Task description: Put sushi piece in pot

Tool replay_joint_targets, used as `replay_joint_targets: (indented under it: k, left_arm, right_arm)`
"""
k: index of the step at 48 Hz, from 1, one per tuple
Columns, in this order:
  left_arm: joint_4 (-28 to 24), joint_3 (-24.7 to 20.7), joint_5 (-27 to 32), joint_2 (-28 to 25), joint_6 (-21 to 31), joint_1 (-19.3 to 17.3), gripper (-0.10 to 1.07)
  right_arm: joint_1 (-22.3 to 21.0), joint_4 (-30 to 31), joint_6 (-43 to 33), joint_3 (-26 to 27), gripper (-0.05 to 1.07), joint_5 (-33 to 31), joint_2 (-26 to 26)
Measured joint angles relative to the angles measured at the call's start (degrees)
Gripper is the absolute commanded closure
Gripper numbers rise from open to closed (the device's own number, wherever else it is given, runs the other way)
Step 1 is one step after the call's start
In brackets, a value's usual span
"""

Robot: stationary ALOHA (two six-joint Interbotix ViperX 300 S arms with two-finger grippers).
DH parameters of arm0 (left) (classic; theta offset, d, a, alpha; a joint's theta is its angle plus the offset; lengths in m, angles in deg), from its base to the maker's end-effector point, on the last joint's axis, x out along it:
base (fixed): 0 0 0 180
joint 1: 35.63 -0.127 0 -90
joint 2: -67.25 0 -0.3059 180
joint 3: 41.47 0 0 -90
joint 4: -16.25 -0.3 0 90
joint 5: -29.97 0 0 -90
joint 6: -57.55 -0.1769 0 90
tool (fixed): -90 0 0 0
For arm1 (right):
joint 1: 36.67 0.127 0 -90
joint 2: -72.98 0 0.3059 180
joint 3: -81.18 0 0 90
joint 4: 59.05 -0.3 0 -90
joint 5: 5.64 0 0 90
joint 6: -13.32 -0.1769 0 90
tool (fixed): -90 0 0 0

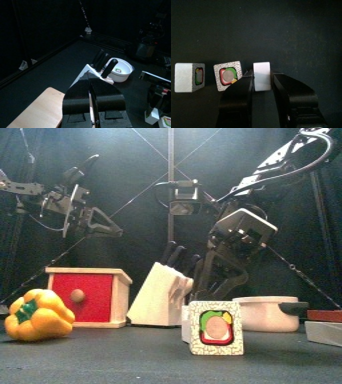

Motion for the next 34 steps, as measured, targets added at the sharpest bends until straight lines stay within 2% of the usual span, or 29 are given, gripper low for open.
replay_joint_targets:
  k: [8, 17, 25, 34]
  left_arm:
    - [0.0, -0.1, 0.0, 0.0, -0.1, 0.0, 0.76]
    - [0.0, 0.0, 0.0, 0.1, -0.1, 0.0, 0.76]
    - [0.0, 0.0, 0.1, 0.1, 0.0, 0.0, 0.76]
    - [0.0, 0.1, 0.1, 0.2, -0.1, 0.0, 0.76]
  right_arm:
    - [-0.1, 0.0, -0.4, 0.0, 0.62, -0.3, -0.4]
    - [-1.2, -1.0, -0.9, -2.1, 0.62, -0.7, -4.0]
    - [-3.4, -2.7, -1.0, -5.6, 0.62, 1.1, -9.1]
    - [-6.5, -4.6, -1.1, -11.3, 0.61, 7.0, -15.7]
